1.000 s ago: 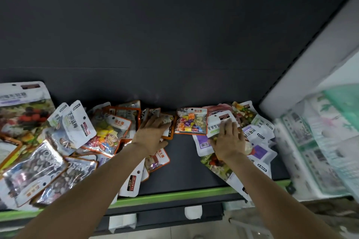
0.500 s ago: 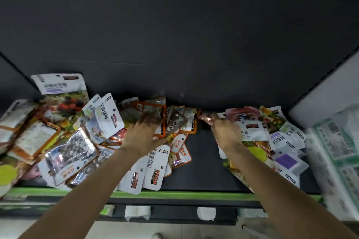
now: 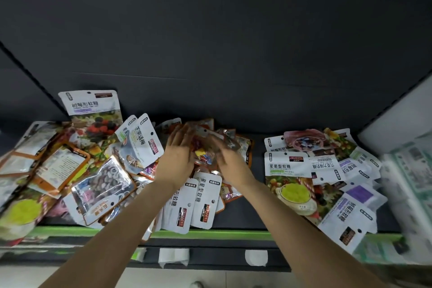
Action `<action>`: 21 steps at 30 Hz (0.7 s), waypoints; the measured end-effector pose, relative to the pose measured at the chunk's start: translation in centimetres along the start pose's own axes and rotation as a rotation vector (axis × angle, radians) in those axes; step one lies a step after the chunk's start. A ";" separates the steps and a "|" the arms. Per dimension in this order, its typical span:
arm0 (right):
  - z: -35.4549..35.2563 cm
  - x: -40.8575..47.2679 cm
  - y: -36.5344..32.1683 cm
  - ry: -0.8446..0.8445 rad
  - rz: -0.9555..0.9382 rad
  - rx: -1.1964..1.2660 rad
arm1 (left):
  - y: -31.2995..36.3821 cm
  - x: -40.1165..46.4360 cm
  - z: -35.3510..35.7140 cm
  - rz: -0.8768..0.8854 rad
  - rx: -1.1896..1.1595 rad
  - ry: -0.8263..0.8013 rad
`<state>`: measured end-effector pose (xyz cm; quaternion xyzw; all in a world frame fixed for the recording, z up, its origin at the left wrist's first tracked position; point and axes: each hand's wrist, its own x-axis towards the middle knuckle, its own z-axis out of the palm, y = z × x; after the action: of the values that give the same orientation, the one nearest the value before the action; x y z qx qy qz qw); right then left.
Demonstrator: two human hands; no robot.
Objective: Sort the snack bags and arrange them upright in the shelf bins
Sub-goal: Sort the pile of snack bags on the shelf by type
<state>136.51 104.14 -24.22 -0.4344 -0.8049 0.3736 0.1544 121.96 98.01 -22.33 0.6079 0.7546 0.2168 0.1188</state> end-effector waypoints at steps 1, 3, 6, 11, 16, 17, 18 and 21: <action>-0.5 -0.5 0.7 0.088 0.009 -0.037 | 0.3 0.0 0.1 0.025 0.106 -0.005; -1.9 -1.7 3.0 0.216 0.065 -0.229 | 1.5 0.3 0.7 0.132 0.287 -0.076; -4.1 -3.9 6.2 0.079 0.297 -0.590 | 4.5 1.1 2.3 0.325 0.402 -0.200; -6.1 -5.8 9.1 -0.168 0.446 -0.759 | 6.1 2.4 5.5 0.329 0.654 -0.420; -8.0 -7.0 10.4 -0.150 0.435 -0.827 | 5.8 2.2 5.2 0.267 0.653 -0.350; -8.0 -7.1 10.2 -0.131 0.434 -0.812 | 5.7 2.0 4.8 0.247 0.621 -0.327; -8.0 -7.0 9.9 -0.107 0.423 -0.785 | 5.4 1.7 4.5 0.236 0.576 -0.320; -7.4 -6.3 8.1 -0.047 0.314 -0.620 | 4.6 0.3 2.8 0.198 0.365 -0.354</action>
<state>149.11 105.29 -24.71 -0.5706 -0.8067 0.1405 -0.0628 127.16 99.58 -22.59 0.7184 0.6856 -0.0221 0.1157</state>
